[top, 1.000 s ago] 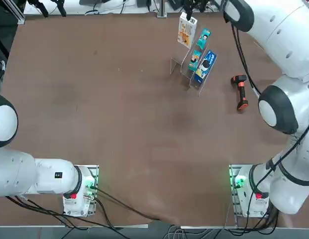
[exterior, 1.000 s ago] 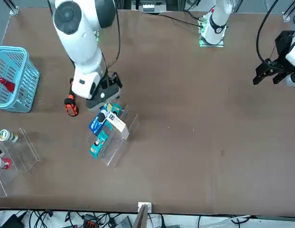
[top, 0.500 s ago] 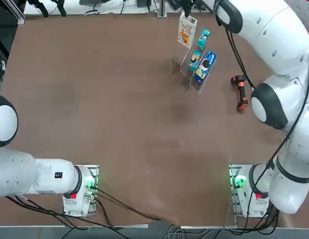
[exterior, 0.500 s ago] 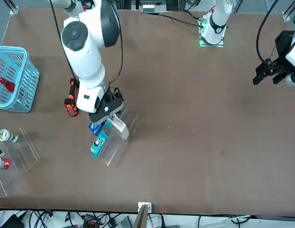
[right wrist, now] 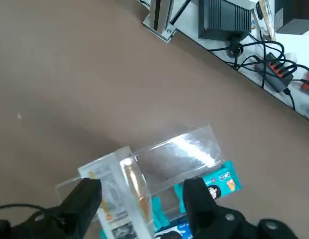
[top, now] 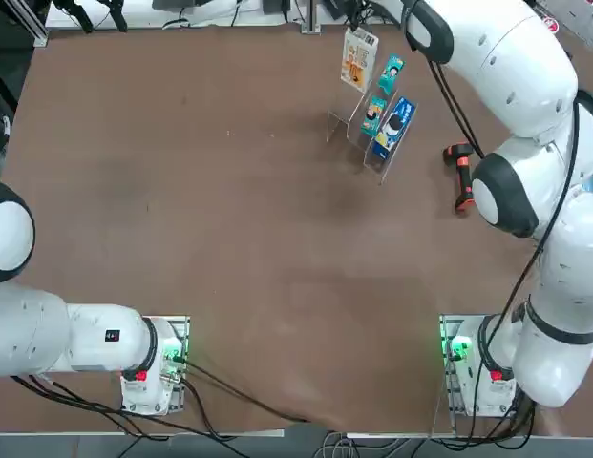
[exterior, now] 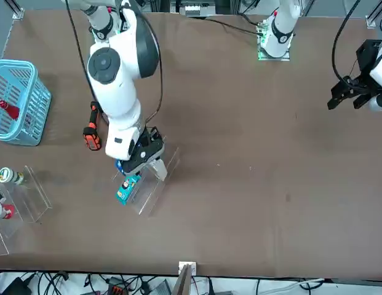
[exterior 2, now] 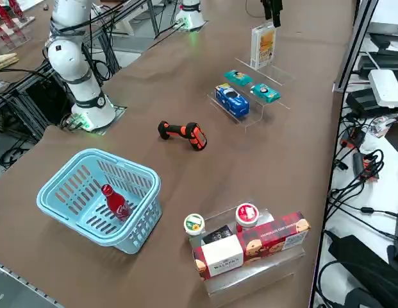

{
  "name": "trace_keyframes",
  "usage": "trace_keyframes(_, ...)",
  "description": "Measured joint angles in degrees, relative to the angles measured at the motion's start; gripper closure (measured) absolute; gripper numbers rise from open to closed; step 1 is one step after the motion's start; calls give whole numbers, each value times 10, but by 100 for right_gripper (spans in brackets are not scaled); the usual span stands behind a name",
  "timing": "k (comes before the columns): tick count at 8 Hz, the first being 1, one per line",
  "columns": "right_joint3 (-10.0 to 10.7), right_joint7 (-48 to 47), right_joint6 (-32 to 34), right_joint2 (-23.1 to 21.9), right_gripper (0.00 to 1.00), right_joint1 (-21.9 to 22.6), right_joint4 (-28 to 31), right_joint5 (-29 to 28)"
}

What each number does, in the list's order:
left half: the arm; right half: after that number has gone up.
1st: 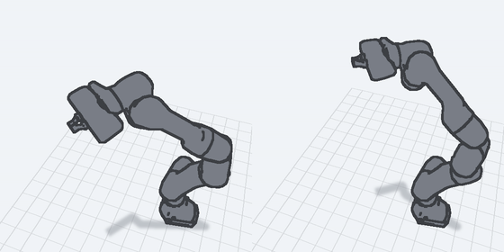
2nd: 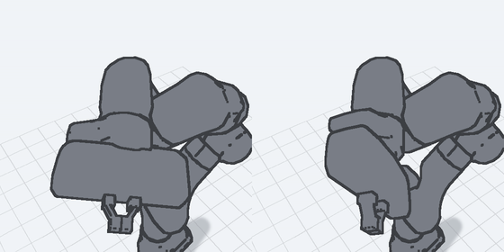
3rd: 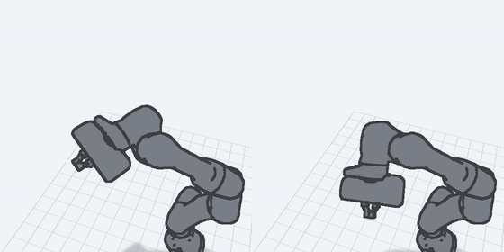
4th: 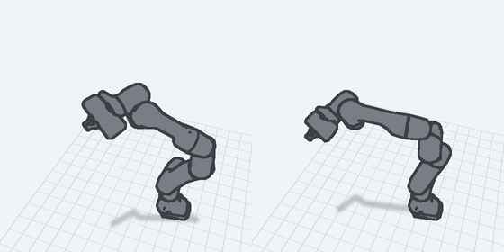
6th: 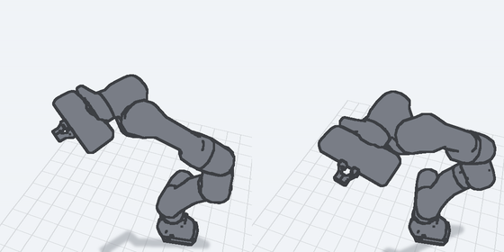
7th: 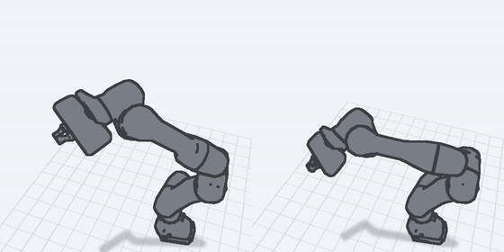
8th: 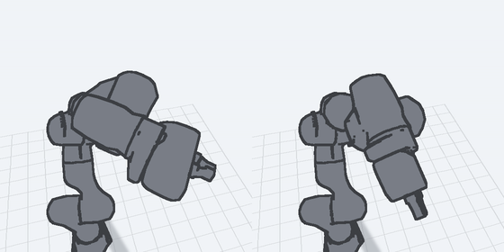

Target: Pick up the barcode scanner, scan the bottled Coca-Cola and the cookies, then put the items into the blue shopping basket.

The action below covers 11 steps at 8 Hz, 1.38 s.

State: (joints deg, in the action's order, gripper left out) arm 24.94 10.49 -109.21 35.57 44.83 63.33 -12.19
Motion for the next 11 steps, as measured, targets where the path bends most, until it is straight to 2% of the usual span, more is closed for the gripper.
trace_keyframes(3,-7,8,3,0,0,-7,-1,-4)
trace_keyframes(6,-12,8,34,0,0,-5,-2,-39)
trace_keyframes(11,-17,51,46,6,0,3,-2,-25)
